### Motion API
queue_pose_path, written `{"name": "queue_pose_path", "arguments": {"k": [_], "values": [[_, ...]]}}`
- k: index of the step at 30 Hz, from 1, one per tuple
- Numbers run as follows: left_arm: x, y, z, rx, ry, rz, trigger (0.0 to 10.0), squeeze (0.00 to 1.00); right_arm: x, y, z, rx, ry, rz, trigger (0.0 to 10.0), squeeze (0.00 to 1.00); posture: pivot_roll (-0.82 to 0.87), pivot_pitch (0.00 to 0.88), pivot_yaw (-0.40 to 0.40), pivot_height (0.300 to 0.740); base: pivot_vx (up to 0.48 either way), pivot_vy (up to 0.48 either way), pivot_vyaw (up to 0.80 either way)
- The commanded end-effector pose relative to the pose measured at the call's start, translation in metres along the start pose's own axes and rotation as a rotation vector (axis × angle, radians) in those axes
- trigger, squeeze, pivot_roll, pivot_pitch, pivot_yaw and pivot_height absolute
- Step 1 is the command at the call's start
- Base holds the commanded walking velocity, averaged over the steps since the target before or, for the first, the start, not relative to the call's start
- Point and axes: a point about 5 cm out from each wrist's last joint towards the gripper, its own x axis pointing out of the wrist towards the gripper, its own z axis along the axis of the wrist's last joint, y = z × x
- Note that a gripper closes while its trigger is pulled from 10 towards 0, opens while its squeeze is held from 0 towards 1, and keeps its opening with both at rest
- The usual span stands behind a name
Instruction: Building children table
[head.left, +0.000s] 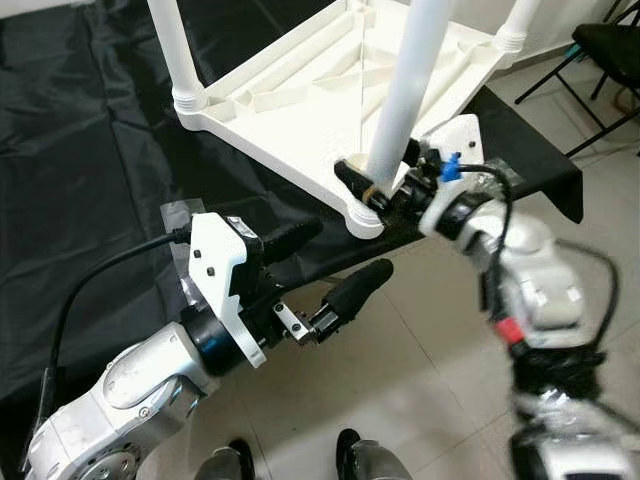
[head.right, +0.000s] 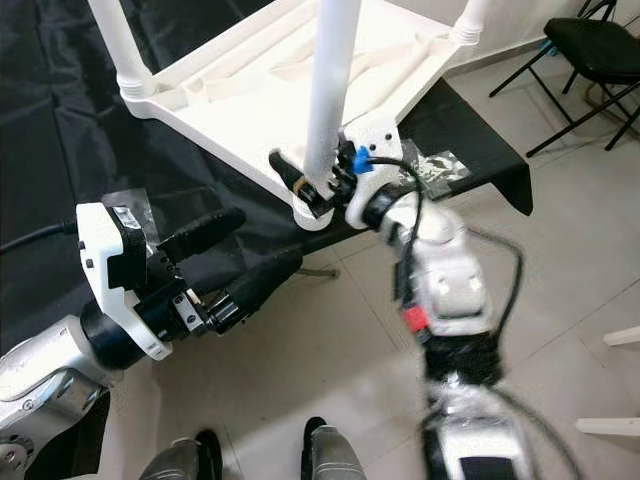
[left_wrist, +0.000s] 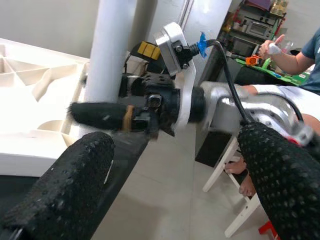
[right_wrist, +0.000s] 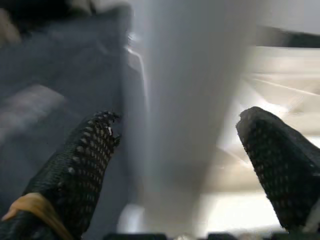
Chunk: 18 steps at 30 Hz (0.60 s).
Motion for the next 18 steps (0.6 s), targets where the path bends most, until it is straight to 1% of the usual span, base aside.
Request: {"name": "queue_pose_path", "arguments": {"k": [1,2,3,4,5,6,7,8,9,10,11,16,17,18], "values": [[0.000,-0.003,-0.002,-0.007,0.005,-0.011,10.0,0.00,0.001,0.000,-0.002,-0.022,-0.004,0.055,10.0,1.00,0.02,0.320,-0.048,0.740,0.000,0.000,0.00],[0.000,-0.003,-0.002,-0.007,0.005,-0.011,10.0,0.00,0.001,0.000,-0.002,-0.022,-0.004,0.055,10.0,1.00,0.02,0.320,-0.048,0.740,0.000,0.000,0.00],[0.000,-0.003,-0.002,-0.007,0.007,-0.012,10.0,0.00,0.002,-0.001,0.001,-0.030,-0.009,0.090,10.0,1.00,0.02,0.321,-0.047,0.740,0.000,0.000,0.00],[-0.001,-0.003,-0.002,-0.008,0.007,-0.013,10.0,0.00,0.003,0.000,0.008,-0.025,-0.030,0.157,10.0,0.98,0.03,0.325,-0.042,0.740,0.000,0.000,0.00],[-0.001,-0.003,-0.002,-0.008,0.007,-0.013,10.0,0.00,0.003,0.000,0.008,-0.025,-0.030,0.157,10.0,0.98,0.03,0.325,-0.042,0.740,0.000,0.000,0.00],[-0.001,-0.003,-0.001,-0.008,0.009,-0.013,10.0,0.00,0.005,-0.002,0.013,-0.026,-0.044,0.187,10.0,0.07,0.03,0.323,-0.042,0.740,0.000,0.000,0.00],[-0.002,-0.003,-0.001,-0.008,0.008,-0.012,10.0,0.00,0.007,-0.006,0.018,-0.035,-0.057,0.210,10.0,0.00,0.03,0.324,-0.043,0.740,0.000,0.000,0.00],[-0.002,-0.003,-0.001,-0.008,0.008,-0.012,10.0,0.00,0.007,-0.006,0.018,-0.035,-0.057,0.210,10.0,0.00,0.03,0.324,-0.043,0.740,0.000,0.000,0.00],[-0.002,-0.003,-0.001,-0.007,0.009,-0.011,10.0,0.00,0.008,-0.012,0.023,-0.041,-0.066,0.228,10.0,0.00,0.04,0.325,-0.042,0.740,0.000,0.000,0.00],[-0.002,-0.003,-0.001,-0.007,0.009,-0.011,10.0,0.00,0.008,-0.012,0.023,-0.041,-0.066,0.228,10.0,0.00,0.04,0.325,-0.042,0.740,0.000,0.000,0.00],[-0.003,-0.003,0.000,-0.006,0.010,-0.011,10.0,0.00,0.009,-0.016,0.026,-0.044,-0.070,0.236,10.0,0.00,0.04,0.326,-0.042,0.740,0.000,0.000,0.00],[-0.003,-0.003,0.000,-0.007,0.011,-0.010,10.0,0.00,0.012,-0.020,0.035,-0.059,-0.079,0.295,10.0,0.00,0.04,0.329,-0.042,0.740,0.000,0.000,0.00],[-0.004,-0.004,0.000,-0.007,0.012,-0.010,10.0,0.00,0.013,-0.022,0.038,-0.081,-0.076,0.312,0.9,0.00,0.04,0.331,-0.043,0.740,0.000,0.000,0.00],[-0.004,-0.004,0.000,-0.007,0.014,-0.010,10.0,0.00,0.013,-0.025,0.040,-0.108,-0.058,0.349,0.0,0.00,0.04,0.330,-0.047,0.740,0.000,0.000,0.00]]}}
